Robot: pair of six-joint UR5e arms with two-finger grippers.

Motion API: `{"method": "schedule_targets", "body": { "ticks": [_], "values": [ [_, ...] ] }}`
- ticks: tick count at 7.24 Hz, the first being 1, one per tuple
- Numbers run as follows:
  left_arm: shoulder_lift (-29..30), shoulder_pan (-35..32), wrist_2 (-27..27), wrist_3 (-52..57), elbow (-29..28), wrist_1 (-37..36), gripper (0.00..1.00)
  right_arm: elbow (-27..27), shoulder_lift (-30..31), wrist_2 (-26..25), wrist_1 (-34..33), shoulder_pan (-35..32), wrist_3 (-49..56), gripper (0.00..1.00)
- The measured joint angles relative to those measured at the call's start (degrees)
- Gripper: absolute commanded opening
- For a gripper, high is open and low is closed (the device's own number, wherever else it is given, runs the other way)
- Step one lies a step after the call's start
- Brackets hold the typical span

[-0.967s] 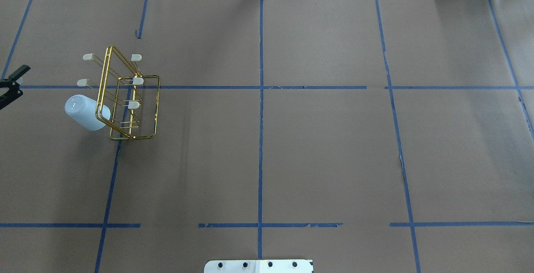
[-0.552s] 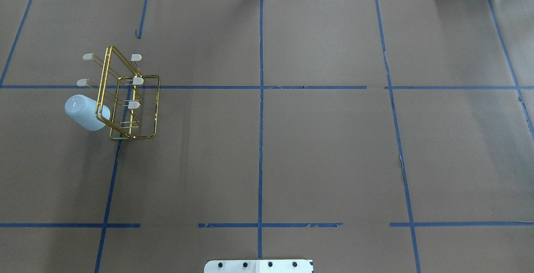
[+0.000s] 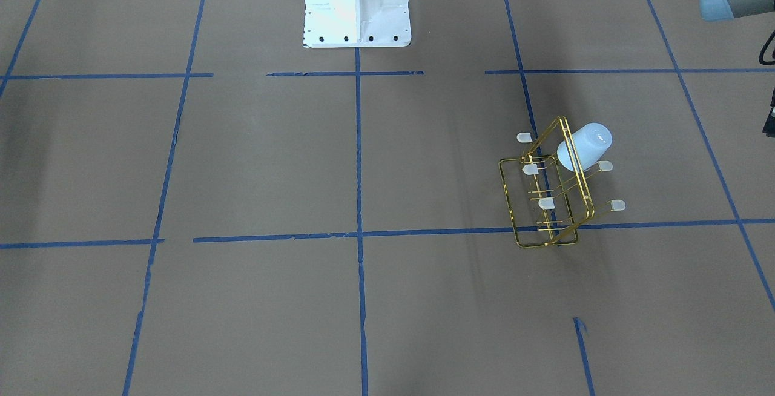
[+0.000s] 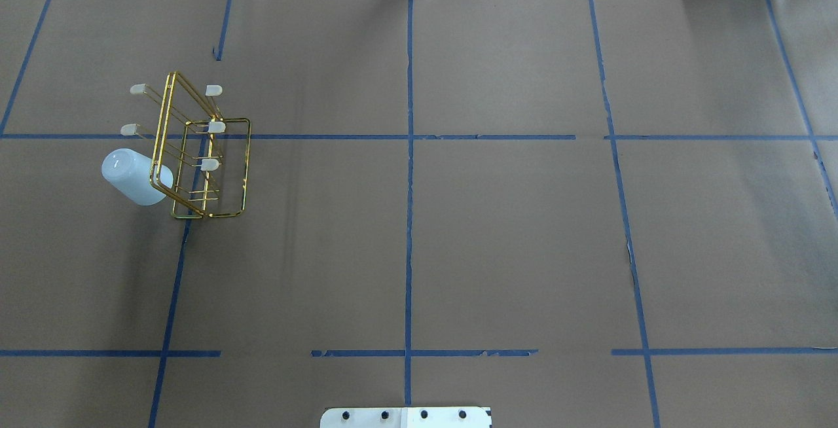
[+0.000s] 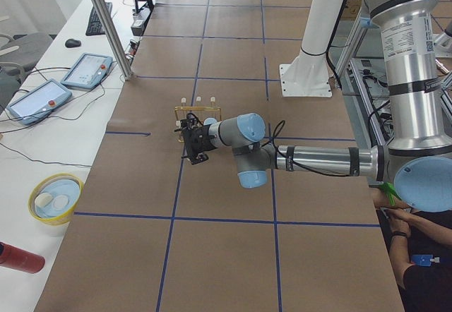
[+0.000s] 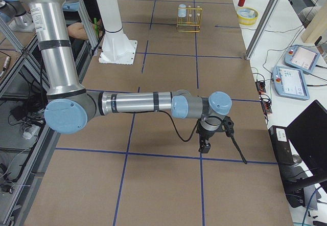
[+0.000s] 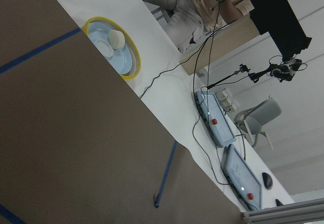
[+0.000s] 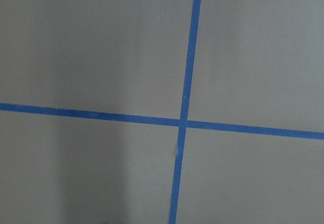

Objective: Hang cup on cup holder

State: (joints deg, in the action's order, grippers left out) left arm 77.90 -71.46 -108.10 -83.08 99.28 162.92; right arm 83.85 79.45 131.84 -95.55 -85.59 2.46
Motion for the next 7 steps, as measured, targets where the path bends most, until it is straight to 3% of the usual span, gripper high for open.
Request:
{"method": "schedule_targets", "body": {
  "ticks": [3,7],
  "values": [
    [-0.1,-8.4,-9.2,29.2,0.7,-18.2,1.00,0.0,0.0,0.0,0.0,0.0,0.0,1.00],
    [0.6,-16.1,-12.7,66.7,1.1,-45.0,1.00,0.0,0.0,0.0,0.0,0.0,0.0,1.00]
  ]
}}
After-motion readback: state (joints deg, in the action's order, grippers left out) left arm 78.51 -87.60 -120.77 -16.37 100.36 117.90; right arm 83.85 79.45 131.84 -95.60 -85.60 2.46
